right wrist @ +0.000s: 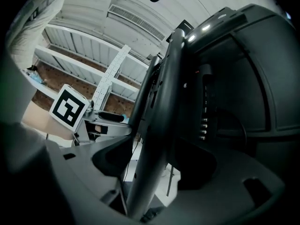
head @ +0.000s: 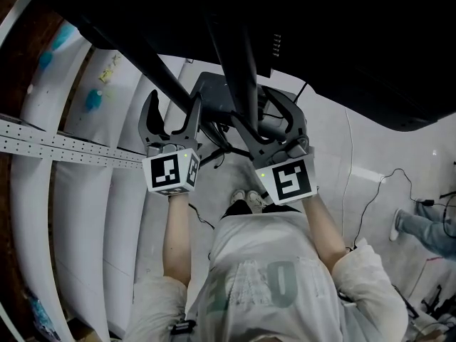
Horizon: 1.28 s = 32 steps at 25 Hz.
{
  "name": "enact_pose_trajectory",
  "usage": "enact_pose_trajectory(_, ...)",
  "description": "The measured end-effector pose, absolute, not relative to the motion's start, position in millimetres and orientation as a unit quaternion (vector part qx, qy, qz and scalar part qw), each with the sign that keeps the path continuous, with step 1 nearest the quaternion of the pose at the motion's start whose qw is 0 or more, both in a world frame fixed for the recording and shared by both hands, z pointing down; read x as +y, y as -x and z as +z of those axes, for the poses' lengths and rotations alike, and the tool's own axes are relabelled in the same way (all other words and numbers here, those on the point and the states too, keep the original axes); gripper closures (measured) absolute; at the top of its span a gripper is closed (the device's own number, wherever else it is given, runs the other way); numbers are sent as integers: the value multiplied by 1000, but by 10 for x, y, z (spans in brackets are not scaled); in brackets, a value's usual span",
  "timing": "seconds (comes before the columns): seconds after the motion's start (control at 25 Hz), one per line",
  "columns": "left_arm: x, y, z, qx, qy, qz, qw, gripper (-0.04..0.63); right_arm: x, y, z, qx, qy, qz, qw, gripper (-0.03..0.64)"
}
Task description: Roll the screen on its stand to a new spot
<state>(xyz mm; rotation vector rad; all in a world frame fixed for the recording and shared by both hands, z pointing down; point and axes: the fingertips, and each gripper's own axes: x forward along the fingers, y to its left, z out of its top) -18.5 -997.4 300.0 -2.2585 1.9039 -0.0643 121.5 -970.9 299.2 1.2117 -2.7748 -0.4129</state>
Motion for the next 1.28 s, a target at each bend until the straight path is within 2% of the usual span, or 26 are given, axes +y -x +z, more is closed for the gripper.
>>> enact_pose_trajectory(0.24,-10156,424,3009,644,761,-20,77,186,-9843,-1123,2939,-901,-418,-120,17,343)
enact_pose_trajectory(0.68,-10526,762,3156,635,770,-37,44,186,-10089,-1025,2972,-880,-463,-104,21,342)
enact_pose_trajectory(1.28,-10951,790,3184,602,797,-31,34,186,-10306,-921,3009,-856,-502,-113,47,342)
